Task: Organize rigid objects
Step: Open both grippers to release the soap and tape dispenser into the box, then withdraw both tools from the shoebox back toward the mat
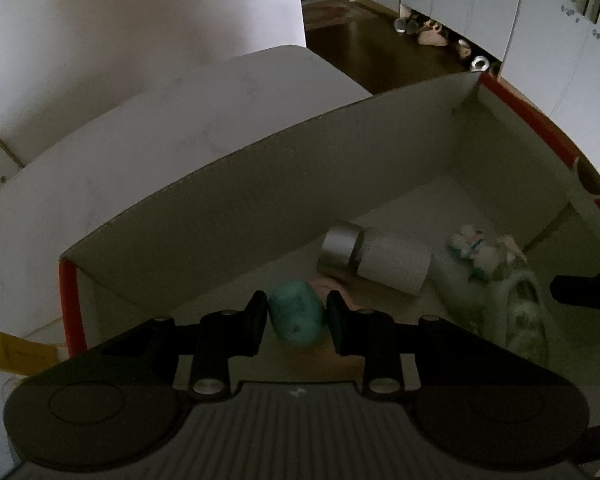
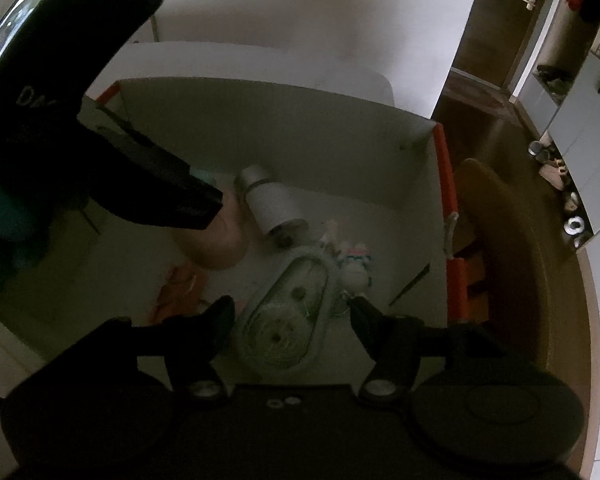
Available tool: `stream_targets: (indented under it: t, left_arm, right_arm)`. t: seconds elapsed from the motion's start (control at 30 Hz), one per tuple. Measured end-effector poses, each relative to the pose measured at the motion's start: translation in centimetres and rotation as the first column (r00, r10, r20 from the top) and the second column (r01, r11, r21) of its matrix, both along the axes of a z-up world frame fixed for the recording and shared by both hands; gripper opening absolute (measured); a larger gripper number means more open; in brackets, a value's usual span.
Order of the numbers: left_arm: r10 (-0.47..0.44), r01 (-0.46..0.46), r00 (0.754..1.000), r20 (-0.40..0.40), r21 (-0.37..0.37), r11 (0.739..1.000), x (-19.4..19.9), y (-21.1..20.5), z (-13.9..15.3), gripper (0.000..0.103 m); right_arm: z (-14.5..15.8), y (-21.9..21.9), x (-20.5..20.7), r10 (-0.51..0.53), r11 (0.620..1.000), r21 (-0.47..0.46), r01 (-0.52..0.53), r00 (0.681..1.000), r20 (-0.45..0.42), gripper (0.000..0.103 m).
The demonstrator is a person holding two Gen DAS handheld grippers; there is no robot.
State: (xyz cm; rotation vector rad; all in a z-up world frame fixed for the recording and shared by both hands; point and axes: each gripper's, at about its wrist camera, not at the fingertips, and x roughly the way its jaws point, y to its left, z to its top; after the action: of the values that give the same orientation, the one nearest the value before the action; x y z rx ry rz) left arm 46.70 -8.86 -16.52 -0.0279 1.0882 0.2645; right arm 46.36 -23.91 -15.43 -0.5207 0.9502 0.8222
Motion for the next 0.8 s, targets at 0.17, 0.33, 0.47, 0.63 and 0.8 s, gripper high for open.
stream_targets:
  t: [0.17,0.33,0.47,0.63,0.8]
  left_arm:
    - [0.004,-0.003,1.0,0.021,-0.025,1.0,-1.1,-0.1,1.0,0.032]
    - [0.006,-0.004,0.999,0.054,-0.037,0.999,-2.3,-0.5,2.4,0.043]
    - [-0.003,0.005,0.995,0.097,-0.015,1.0,-3.6,-1.0,3.7,0.057]
    - [-0.005,0.01,0.992,0.125,-0.044,0.999,-5.0,-1.2,5.2,0.057]
    - [-0.016,0.028,0.987,0.162,-0.072,0.997,-7.1,-1.2,6.5,0.057]
  right_arm:
    - [0.5,-0.4,-0.3,-0.008,1.0,0.016,0.008,1.0,0.004,0.065]
    - [1.3,-1.0,-0.8,-0.011,0.999,0.039,0.011,1.0,0.001,0.07]
    - [2.1,-1.6,-1.4,-0.006,0.998,0.055,0.006,1.0,0.002,0.073]
    - [3.3,-2.2,-2.4,-0.003,0.997,0.079,0.002,1.0,0.01,0.077]
    - [4.5,-2.6,-3.2,-0.016,0.994,0.11,0.016,1.0,0.004,0.085]
